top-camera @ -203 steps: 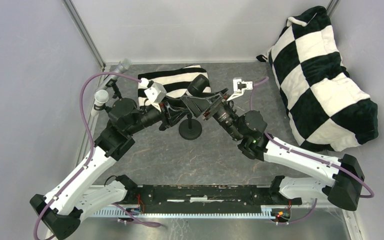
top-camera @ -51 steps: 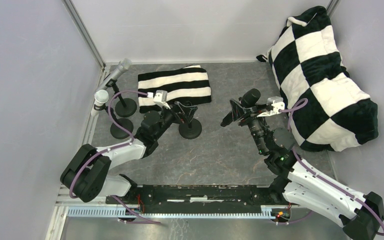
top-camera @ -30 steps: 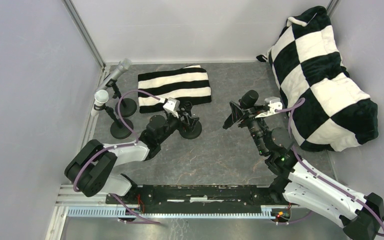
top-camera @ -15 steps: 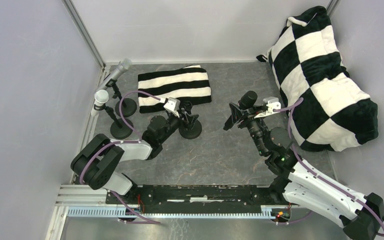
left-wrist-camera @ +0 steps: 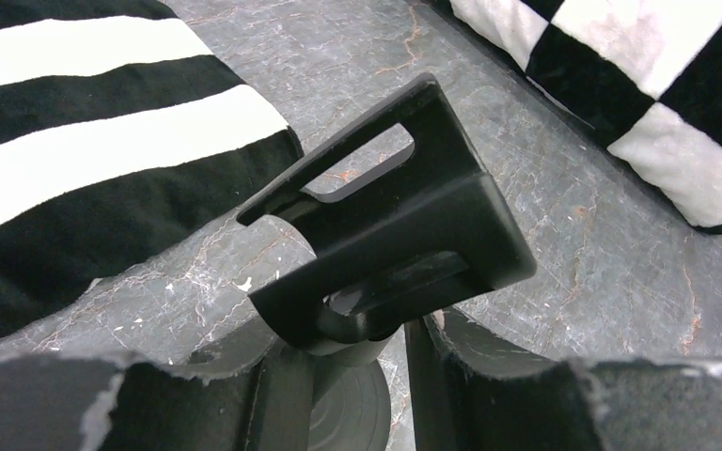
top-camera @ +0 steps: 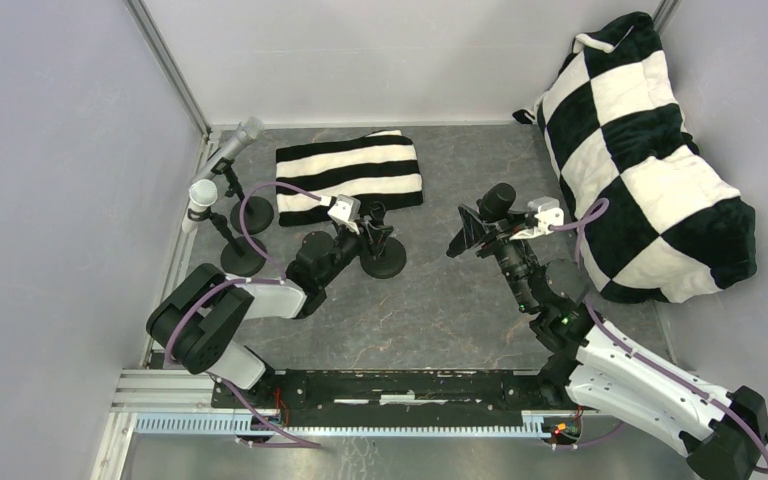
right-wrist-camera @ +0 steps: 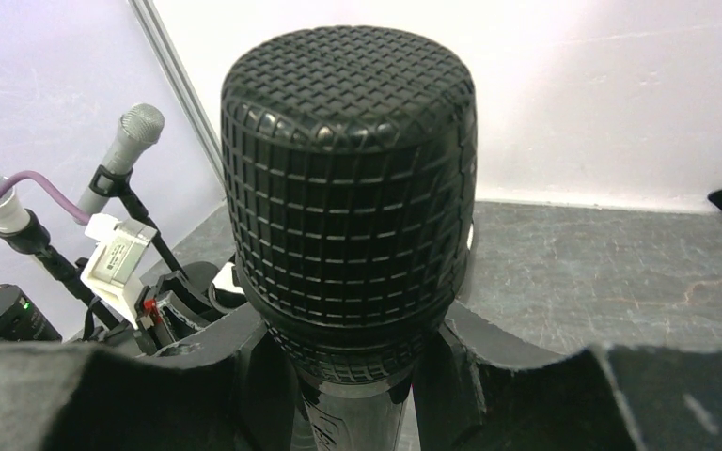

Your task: Attach the microphones to the stand

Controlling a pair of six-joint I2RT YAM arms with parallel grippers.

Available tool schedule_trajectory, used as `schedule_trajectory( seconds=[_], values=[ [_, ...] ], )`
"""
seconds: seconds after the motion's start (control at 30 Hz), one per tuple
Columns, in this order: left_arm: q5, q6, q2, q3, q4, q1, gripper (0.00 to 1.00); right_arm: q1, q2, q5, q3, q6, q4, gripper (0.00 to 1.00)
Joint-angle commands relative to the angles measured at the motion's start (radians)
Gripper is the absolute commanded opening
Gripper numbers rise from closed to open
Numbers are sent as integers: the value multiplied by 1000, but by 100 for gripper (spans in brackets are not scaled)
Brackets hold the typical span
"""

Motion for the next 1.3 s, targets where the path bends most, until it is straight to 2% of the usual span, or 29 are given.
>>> schedule_trajectory(
  seconds=[0.0,0.07,0.23,0.37,0.47,0.7,1.0,1.27],
  values=[
    [24,-23,1,34,38,-6,14,-2,-29,-38,-56,-79,225,0],
    [35,-24,-8,34,29,-6,8,-2,-33,-53,-71,-102,269,0],
    [137,-44,-35,39,5,-6,2,-3,-41,-131,-101,-162,359,0],
    [232,-80,-62,20,20,-9,2,-4,-53,-233,-177,-188,528,0],
    [283,-111,-74,-8,61,-21,2,-4,-33,-313,-176,-189,563,0],
    [313,-140,-75,-50,141,-67,2,-2,52,-438,-176,-135,770,0],
    [327,-134,-69,-31,101,-79,2,-4,196,-541,-131,-63,890,0],
    [332,-104,-75,-18,47,-86,2,-4,283,-623,-55,-50,880,0]
  ],
)
